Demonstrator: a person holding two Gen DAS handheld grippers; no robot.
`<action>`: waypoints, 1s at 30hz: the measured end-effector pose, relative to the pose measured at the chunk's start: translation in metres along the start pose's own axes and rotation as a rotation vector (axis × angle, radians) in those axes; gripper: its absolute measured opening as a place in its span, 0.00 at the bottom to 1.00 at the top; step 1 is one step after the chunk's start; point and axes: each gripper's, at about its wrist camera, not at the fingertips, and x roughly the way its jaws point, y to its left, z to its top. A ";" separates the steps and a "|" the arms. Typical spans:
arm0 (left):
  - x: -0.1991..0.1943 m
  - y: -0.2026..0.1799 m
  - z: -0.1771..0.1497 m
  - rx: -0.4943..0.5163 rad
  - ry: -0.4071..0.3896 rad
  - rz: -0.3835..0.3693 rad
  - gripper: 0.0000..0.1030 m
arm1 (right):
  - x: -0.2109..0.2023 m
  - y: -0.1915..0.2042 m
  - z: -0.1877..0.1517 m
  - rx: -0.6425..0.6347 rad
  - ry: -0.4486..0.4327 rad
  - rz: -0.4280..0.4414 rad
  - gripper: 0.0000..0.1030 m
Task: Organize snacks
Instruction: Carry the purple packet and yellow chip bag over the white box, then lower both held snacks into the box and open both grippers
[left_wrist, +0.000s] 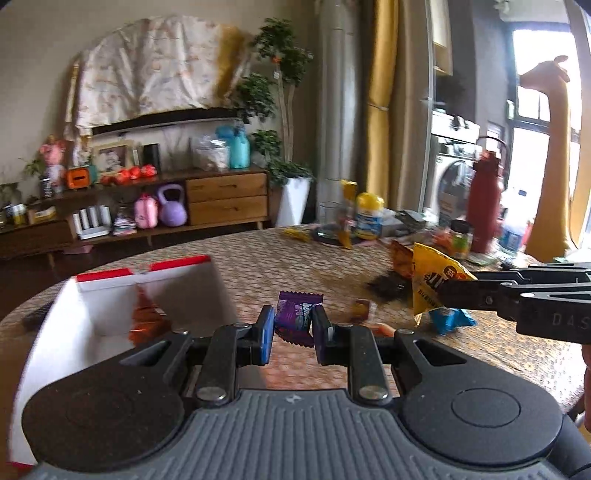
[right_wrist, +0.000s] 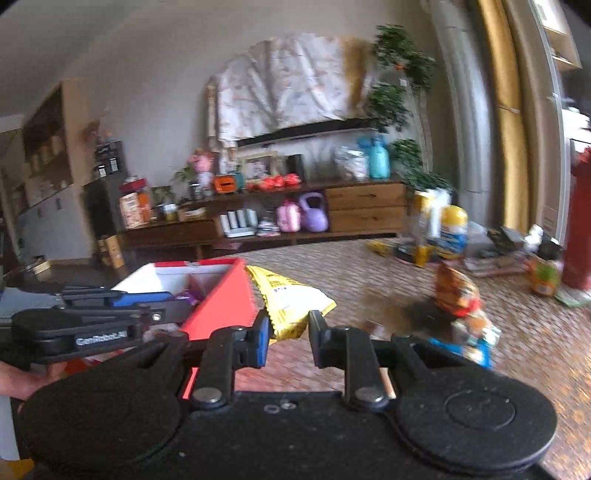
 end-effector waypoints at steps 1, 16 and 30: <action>-0.002 0.006 0.000 -0.005 -0.004 0.013 0.21 | 0.004 0.007 0.004 -0.012 -0.002 0.018 0.21; -0.011 0.085 0.005 -0.070 0.003 0.176 0.21 | 0.064 0.089 0.037 -0.123 0.035 0.215 0.21; 0.044 0.142 0.020 -0.060 0.176 0.219 0.21 | 0.152 0.119 0.040 -0.160 0.230 0.233 0.21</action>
